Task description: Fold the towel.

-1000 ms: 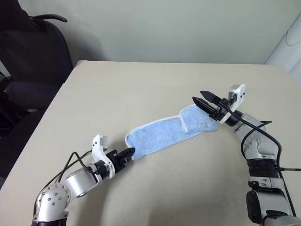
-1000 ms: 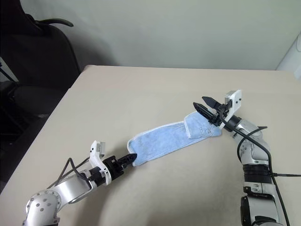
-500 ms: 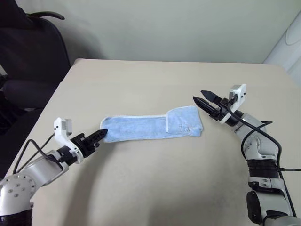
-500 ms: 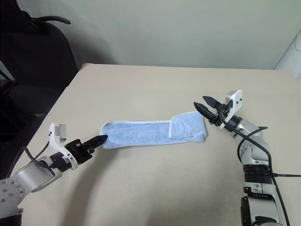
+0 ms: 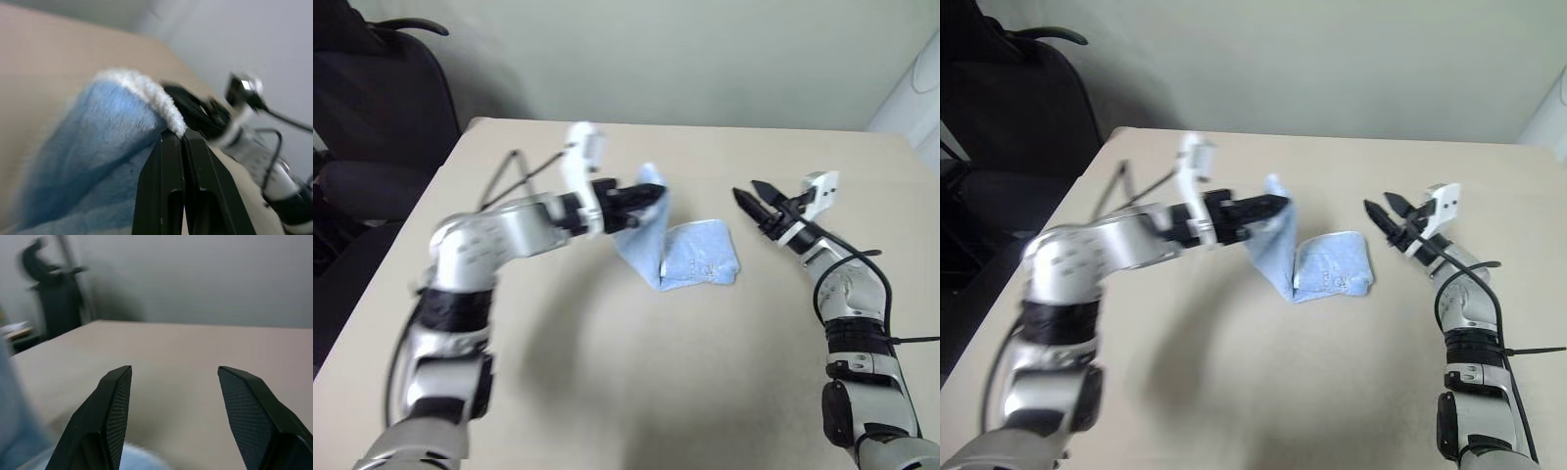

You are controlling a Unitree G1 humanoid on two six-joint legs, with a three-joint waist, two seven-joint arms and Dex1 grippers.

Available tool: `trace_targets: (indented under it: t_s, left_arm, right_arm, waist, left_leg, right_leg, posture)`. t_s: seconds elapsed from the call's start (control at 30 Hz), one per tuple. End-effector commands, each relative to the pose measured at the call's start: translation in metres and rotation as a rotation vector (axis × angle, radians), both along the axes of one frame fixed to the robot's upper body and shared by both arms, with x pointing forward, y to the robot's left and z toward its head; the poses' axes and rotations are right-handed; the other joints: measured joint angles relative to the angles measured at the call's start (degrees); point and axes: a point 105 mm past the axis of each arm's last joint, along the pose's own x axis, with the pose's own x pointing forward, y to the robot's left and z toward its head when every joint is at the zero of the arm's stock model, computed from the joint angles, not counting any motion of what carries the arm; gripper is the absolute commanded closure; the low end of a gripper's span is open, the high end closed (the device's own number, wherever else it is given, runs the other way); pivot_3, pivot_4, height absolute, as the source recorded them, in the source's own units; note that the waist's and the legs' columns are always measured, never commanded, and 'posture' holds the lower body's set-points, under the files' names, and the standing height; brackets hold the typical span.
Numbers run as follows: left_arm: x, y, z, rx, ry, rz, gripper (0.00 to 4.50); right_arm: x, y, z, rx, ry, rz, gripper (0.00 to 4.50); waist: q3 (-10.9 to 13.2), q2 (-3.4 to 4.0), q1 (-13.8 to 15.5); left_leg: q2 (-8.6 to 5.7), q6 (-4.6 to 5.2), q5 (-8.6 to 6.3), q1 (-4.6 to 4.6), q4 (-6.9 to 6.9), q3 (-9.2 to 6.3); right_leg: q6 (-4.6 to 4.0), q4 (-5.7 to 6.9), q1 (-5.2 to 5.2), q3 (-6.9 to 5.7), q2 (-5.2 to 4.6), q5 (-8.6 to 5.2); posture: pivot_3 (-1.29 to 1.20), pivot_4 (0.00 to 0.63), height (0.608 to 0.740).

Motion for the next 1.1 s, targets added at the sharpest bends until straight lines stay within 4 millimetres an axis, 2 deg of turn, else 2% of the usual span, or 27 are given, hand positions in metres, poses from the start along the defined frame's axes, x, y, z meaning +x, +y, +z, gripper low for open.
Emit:
trace_targets:
  t_s: [0.03,0.07,0.2,0.33,0.43,0.53,0.6,0.73,0.83,0.9,0.97,1.03,1.1]
  left_arm:
    - [-0.005,-0.036,-0.003,0.069,-0.031,-0.143,4.47]
    - [-0.005,-0.041,-0.005,0.082,-0.034,-0.162,4.47]
    - [-0.011,-0.068,-0.036,0.186,-0.01,-0.284,4.47]
    - [-0.013,-0.074,-0.072,0.3,0.01,-0.325,4.47]
    - [-0.007,-0.073,-0.081,0.286,0.041,-0.303,4.47]
    - [-0.004,-0.073,-0.071,0.167,0.076,-0.293,3.89]
    - [-0.005,-0.071,-0.058,0.072,0.082,-0.298,3.2]
    - [-0.012,-0.062,-0.038,0.001,0.024,-0.312,1.79]
    - [-0.009,-0.047,-0.008,-0.084,-0.066,-0.266,0.73]
    - [0.002,-0.029,0.016,-0.151,-0.118,-0.184,0.73]
    - [0.014,-0.008,0.029,-0.131,-0.19,-0.072,0.68]
    - [0.02,0.012,0.032,-0.069,-0.271,0.011,0.68]
    - [0.026,0.038,0.025,0.027,-0.377,0.1,0.68]
  right_arm:
    - [-0.002,-0.024,0.023,0.059,-0.088,-0.126,1.55]
    - [-0.003,-0.026,0.023,0.064,-0.092,-0.139,1.55]
    - [-0.015,-0.045,0.022,0.09,-0.105,-0.223,1.55]
    - [-0.025,-0.052,0.018,0.097,-0.103,-0.265,1.55]
    - [-0.029,-0.053,0.016,0.1,-0.1,-0.274,1.55]
    - [-0.029,-0.051,0.014,0.098,-0.091,-0.271,1.55]
    - [-0.028,-0.048,0.014,0.095,-0.084,-0.26,1.55]
    - [-0.023,-0.038,0.012,0.062,-0.067,-0.223,1.55]
    - [-0.02,-0.03,0.01,0.015,-0.055,-0.187,1.55]
    - [-0.02,-0.023,0.01,-0.019,-0.054,-0.148,1.55]
    - [-0.022,-0.015,0.01,-0.07,-0.057,-0.1,1.91]
    - [-0.025,-0.007,0.011,-0.1,-0.059,-0.043,2.41]
    - [-0.032,0.003,0.016,-0.133,-0.071,0.034,3.13]
  waist:
    - [0.0,0.0,-0.2]
    - [0.0,0.01,-0.4]
    - [0.0,0.02,-0.6]
    - [0.0,0.02,-0.4]
    - [0.0,0.03,-0.5]
    - [0.0,0.03,-0.4]
    - [0.0,0.02,-0.3]
    - [0.0,0.03,-0.3]
    - [0.0,0.03,-0.3]
    - [0.0,0.03,-0.3]
    - [0.0,0.03,-0.3]
    - [0.0,0.03,-0.4]
    - [0.0,0.05,-0.5]
  left_leg:
    - [-0.01,0.01,0.01,-0.05,0.0,0.02]
    - [-0.01,0.01,0.01,-0.07,0.0,0.04]
    - [-0.01,0.02,0.0,-0.06,-0.03,0.08]
    - [-0.01,0.06,-0.01,-0.08,-0.01,0.06]
    - [0.0,0.07,-0.01,-0.08,-0.01,0.06]
    - [0.0,0.08,0.0,-0.08,-0.01,0.06]
    - [0.0,0.09,0.01,-0.09,0.0,0.06]
    - [0.0,0.1,0.01,-0.08,0.01,0.07]
    - [0.0,0.11,0.02,-0.08,0.04,0.07]
    - [0.0,0.12,0.02,-0.08,0.06,0.08]
    - [0.0,0.12,0.02,-0.08,0.06,0.07]
    - [0.0,0.12,0.02,-0.07,0.05,0.07]
    - [0.0,0.13,0.02,-0.08,0.02,0.08]
  right_leg:
    - [0.02,0.01,-0.07,0.0,-0.02,0.04]
    - [0.03,0.0,-0.1,0.01,-0.03,0.05]
    - [0.05,-0.01,-0.16,0.08,-0.05,0.06]
    - [0.1,-0.04,-0.15,0.09,-0.06,0.09]
    - [0.11,-0.04,-0.15,0.12,-0.08,0.09]
    - [0.12,-0.03,-0.17,0.13,-0.08,0.1]
    - [0.14,-0.01,-0.18,0.12,-0.08,0.1]
    - [0.16,-0.01,-0.18,0.14,-0.08,0.12]
    - [0.17,0.01,-0.17,0.13,-0.08,0.12]
    - [0.17,0.02,-0.18,0.14,-0.08,0.12]
    - [0.17,0.04,-0.19,0.13,-0.08,0.12]
    - [0.17,0.03,-0.18,0.14,-0.08,0.12]
    - [0.17,-0.01,-0.21,0.15,-0.08,0.12]
  posture:
    - [0.0,0.15,0.74]
    - [0.0,0.15,0.74]
    - [0.0,0.15,0.74]
    - [0.0,0.15,0.74]
    - [0.0,0.15,0.74]
    - [0.0,0.15,0.74]
    - [0.0,0.15,0.74]
    - [0.0,0.15,0.74]
    - [0.0,0.15,0.74]
    - [0.0,0.15,0.74]
    - [0.0,0.15,0.74]
    - [0.0,0.15,0.74]
    - [0.0,0.15,0.74]
